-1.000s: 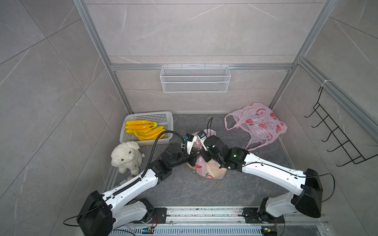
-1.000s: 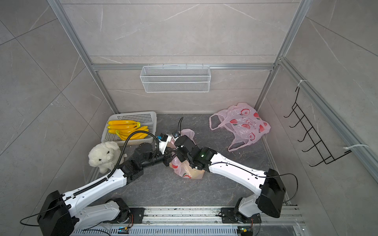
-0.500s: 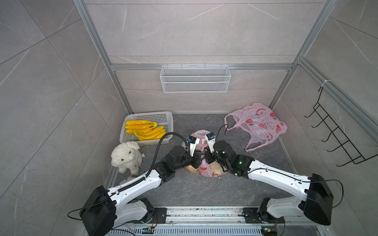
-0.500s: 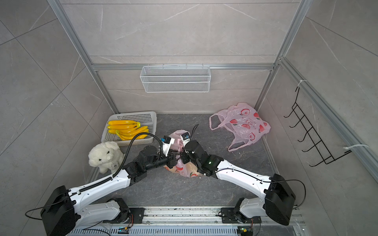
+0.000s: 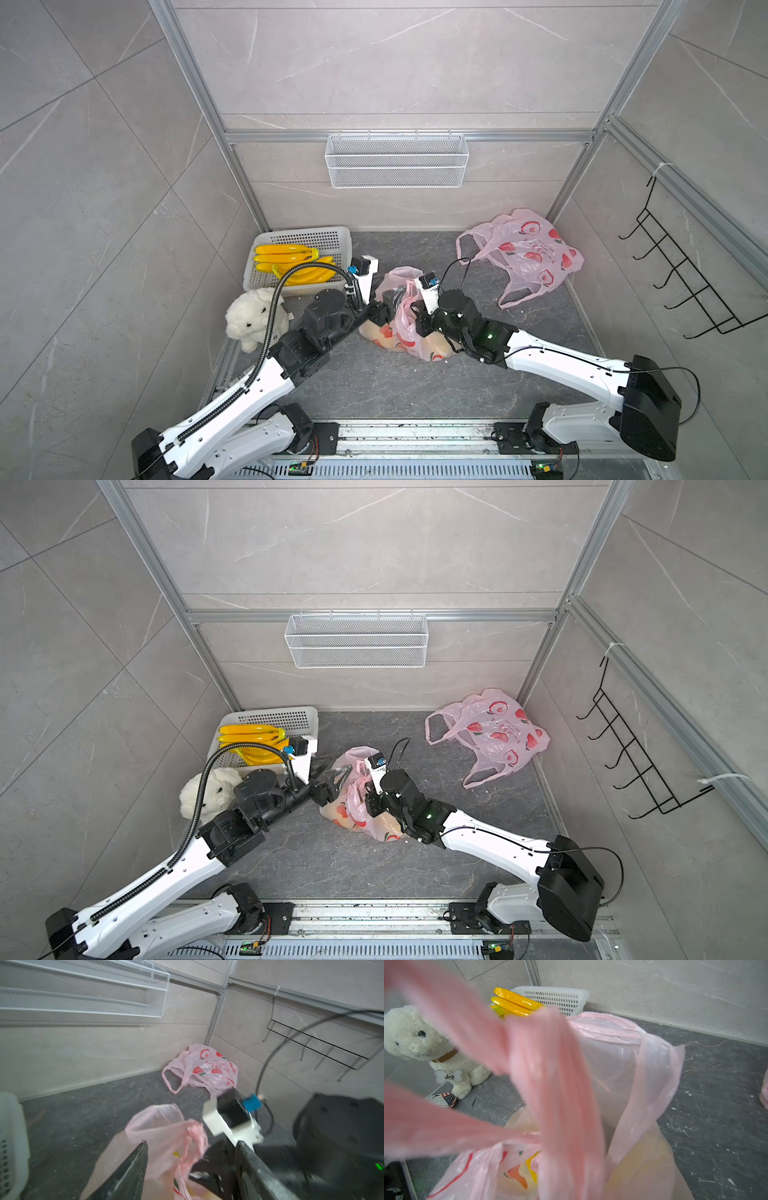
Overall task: Place the banana into a plastic bag & tie a knot
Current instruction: Cross the plastic bag at the center of the board.
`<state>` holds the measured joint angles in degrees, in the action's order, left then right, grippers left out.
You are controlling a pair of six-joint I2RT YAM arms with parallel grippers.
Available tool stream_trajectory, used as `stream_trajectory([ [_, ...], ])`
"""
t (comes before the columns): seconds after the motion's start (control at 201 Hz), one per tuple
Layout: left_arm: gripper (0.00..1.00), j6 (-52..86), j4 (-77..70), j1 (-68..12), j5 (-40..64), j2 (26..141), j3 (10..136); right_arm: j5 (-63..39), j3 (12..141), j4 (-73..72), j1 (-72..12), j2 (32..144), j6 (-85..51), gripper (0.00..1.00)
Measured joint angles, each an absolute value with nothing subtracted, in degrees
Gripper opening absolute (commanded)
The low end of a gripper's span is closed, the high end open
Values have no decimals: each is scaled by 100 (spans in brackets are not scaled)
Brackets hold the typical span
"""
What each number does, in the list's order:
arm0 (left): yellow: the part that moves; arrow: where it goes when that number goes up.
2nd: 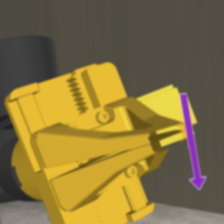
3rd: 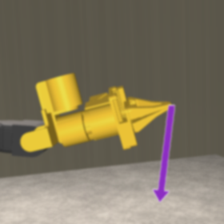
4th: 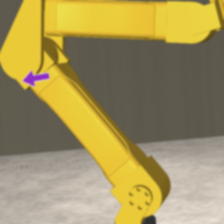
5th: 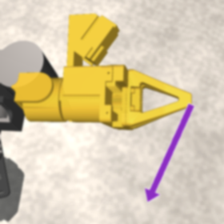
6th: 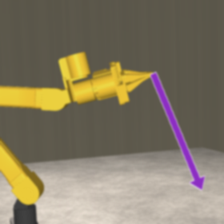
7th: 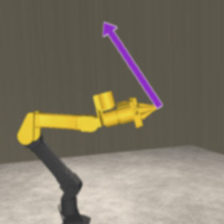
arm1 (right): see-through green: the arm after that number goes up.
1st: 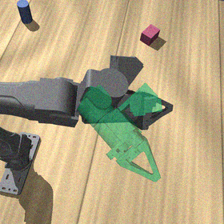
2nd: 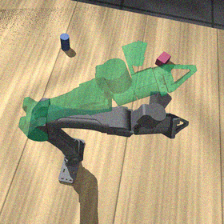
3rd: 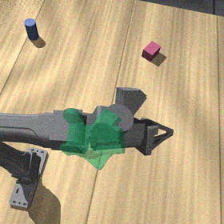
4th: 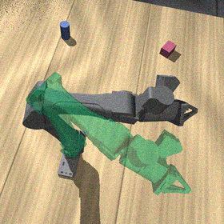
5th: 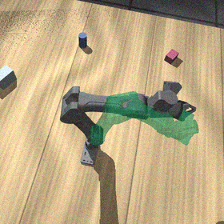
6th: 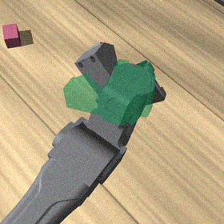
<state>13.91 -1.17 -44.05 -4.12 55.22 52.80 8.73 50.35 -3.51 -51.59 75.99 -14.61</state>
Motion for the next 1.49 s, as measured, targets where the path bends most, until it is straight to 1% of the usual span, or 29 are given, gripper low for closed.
stream_trajectory([
  [0.09,67,1424,126,-3916,-504,6147,5815,873,5033,-355,-5159,7594,-1461,0],
  [0.244,67,1535,814,-3260,-399,7150,6521,875,5015,-353,-5159,7566,-1459,0],
  [0.363,67,1514,1350,-3179,-89,7714,6930,878,5011,-355,-5159,7535,-1435,0],
  [0.483,67,1496,1555,-3201,392,7955,7054,904,5011,-353,-5159,7531,-1396,0],
  [0.632,61,1474,1695,-3223,923,8018,7054,987,5011,-351,-5159,7524,-1369,0],
  [0.786,50,1472,1802,-3271,1317,8060,7004,1090,5011,-351,-5159,7498,-1332,0],
  [0.99,43,1619,1824,-3391,1673,8082,6390,1116,5013,-467,-5148,7531,-1334,0],
  [1.169,42,1859,1785,-3452,1872,7922,5725,1111,5013,-725,-5144,7881,-1334,0],
  [1.363,42,2244,1428,-3452,2174,7260,5039,1100,5013,-875,-5144,8049,-1334,0],
  [1.493,45,2333,1236,-3463,2292,6965,4823,969,5013,-902,-5144,8047,-1332,0],
])
